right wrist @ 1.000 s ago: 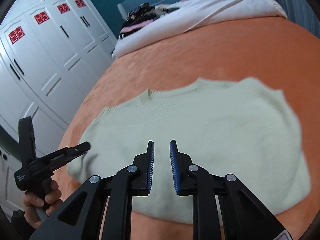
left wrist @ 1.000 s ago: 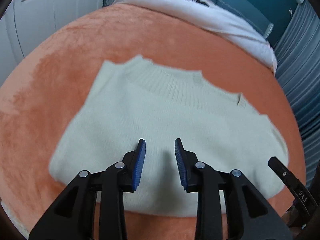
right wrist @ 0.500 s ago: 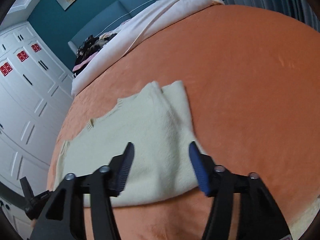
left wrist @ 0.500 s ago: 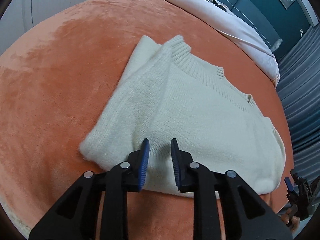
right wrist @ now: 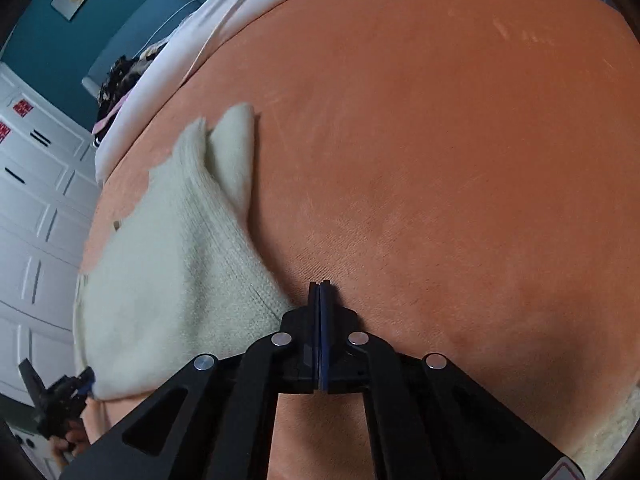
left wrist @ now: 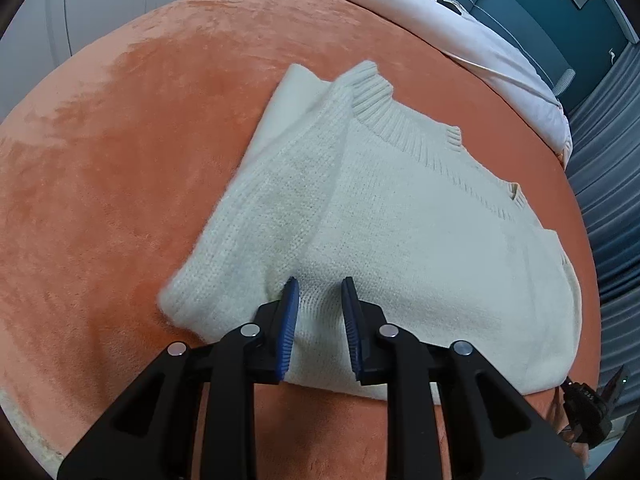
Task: Fold small clothes
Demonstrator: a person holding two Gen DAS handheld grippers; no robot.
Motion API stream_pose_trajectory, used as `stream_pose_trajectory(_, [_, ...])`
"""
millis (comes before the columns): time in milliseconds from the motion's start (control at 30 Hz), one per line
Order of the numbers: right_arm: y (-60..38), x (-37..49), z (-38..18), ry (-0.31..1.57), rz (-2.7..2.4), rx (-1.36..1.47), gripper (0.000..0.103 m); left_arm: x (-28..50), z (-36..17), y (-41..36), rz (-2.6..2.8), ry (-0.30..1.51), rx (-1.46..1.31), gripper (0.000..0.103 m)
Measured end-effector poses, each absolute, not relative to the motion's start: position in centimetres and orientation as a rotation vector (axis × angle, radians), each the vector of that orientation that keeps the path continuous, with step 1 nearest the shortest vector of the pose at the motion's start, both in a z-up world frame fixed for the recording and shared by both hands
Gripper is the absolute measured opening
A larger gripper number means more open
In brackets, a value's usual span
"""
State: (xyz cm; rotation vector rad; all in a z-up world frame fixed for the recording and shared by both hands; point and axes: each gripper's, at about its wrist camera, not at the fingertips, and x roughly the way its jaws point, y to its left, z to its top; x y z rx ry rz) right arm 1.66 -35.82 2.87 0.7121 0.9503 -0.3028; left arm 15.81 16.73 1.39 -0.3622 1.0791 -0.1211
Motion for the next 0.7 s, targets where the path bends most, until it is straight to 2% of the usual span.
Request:
stream_pose_trajectory(33, [-35.7,1.1,4.3,0.895,-0.299,0.718,0.014,15.5,2.0,16.7,-0.128,1.072,-0.370,0.027])
stream_pose_trajectory(67, [-35.4,1.2,5.5,0.849,-0.279,0.718,0.020,15.3,2.7,16.8,-0.140,1.053,-0.379,0.038])
stream_pose_trajectory(100, [-35.0,1.9,6.8,0.826,-0.232,0.704,0.032,15.1,3.5,16.8,-0.147,1.019,-0.384,0.044])
stream_pose_trajectory(133, [-34.4,2.9,7.7,0.821,-0.194,0.677,0.042,15.1,4.4,16.8,-0.135,0.984,-0.376,0.058])
stream_pose_trajectory(167, [-33.7,4.1,8.6,0.816,-0.164,0.630,0.059,15.4,5.2,16.7,-0.124,0.954,-0.365,0.067])
stream_pose_trajectory(200, [-33.2,5.0,9.1,0.807,-0.150,0.588,0.066,16.0,5.8,16.6,-0.117,0.934,-0.355,0.068])
stream_pose_trajectory(267, [-31.8,7.8,8.9,0.835,-0.132,0.499,0.070,18.2,6.2,16.6,-0.105,0.940,-0.360,0.069])
stream_pose_trajectory(333, [-30.7,10.1,7.1,0.916,-0.143,0.438,0.070,20.9,5.3,16.6,-0.099,0.970,-0.367,0.070])
stream_pose_trajectory(367, [-30.5,11.0,5.9,0.963,-0.148,0.415,0.057,22.1,4.5,16.5,-0.074,0.998,-0.349,0.064])
stream_pose_trajectory(400, [-30.3,11.5,4.9,1.006,-0.162,0.395,0.014,23.3,3.6,16.4,-0.049,1.031,-0.323,0.057])
stream_pose_trajectory(433, [-30.1,11.3,5.0,1.003,-0.159,0.405,0.011,23.9,3.3,16.2,-0.040,1.043,-0.301,0.047])
stream_pose_trajectory(500, [-30.4,9.2,7.8,0.857,-0.098,0.492,0.010,24.4,3.1,16.2,-0.039,1.036,-0.268,0.046])
stream_pose_trajectory(567, [-30.7,6.7,8.8,0.802,-0.105,0.519,0.009,24.7,2.5,16.2,-0.028,1.047,-0.236,0.047])
stream_pose_trajectory(667, [-32.2,6.8,2.7,0.980,-0.174,0.550,0.008,25.4,0.5,16.4,-0.012,1.083,-0.251,0.051])
stream_pose_trajectory(700, [-32.5,6.6,1.7,0.951,-0.153,0.574,0.008,25.3,0.6,16.2,-0.003,1.069,-0.238,0.051])
